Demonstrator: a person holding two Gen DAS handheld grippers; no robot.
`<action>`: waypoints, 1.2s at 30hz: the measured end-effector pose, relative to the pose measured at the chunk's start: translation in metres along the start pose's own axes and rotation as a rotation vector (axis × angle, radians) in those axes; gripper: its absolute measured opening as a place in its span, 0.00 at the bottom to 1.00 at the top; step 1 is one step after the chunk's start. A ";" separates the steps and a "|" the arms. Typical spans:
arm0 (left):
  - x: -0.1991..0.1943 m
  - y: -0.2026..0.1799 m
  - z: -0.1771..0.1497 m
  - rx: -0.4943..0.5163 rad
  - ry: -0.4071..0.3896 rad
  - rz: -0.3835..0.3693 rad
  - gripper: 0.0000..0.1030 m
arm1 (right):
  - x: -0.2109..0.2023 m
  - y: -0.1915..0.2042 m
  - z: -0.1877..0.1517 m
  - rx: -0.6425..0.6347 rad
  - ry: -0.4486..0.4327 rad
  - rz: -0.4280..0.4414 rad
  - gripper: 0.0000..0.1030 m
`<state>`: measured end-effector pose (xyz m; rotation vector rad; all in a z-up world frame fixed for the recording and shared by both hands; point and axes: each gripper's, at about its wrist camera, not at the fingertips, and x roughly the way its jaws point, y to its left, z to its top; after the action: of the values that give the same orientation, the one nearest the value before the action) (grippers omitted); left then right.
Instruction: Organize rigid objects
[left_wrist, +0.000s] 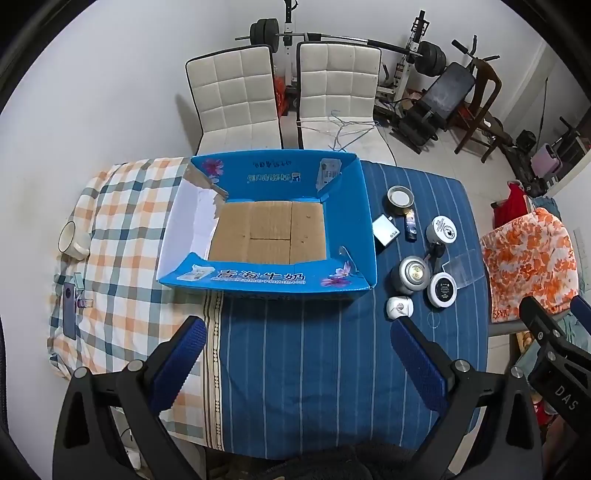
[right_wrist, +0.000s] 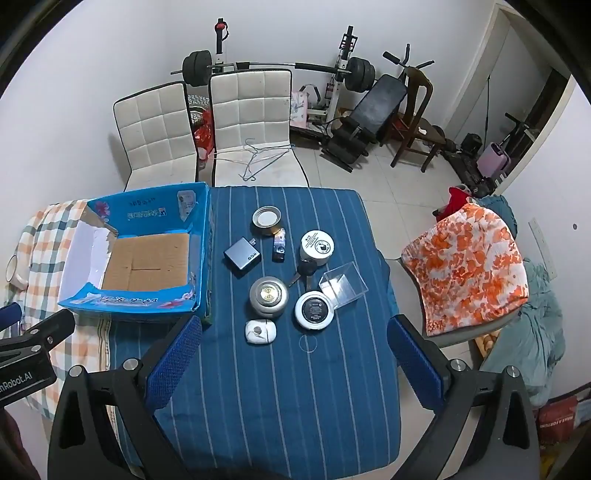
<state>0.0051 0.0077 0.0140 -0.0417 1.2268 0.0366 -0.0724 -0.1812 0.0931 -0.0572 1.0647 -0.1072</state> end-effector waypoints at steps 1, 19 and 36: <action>0.000 0.000 0.001 0.000 -0.001 -0.002 1.00 | 0.000 0.000 0.000 0.000 -0.001 -0.001 0.99; -0.003 -0.001 0.002 0.002 -0.004 -0.001 1.00 | -0.003 -0.001 0.000 0.001 -0.005 -0.001 0.99; -0.003 -0.002 0.002 0.003 -0.009 0.002 1.00 | -0.016 0.000 0.001 0.011 -0.018 -0.004 0.99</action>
<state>0.0061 0.0063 0.0175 -0.0376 1.2178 0.0367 -0.0794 -0.1798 0.1079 -0.0506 1.0460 -0.1162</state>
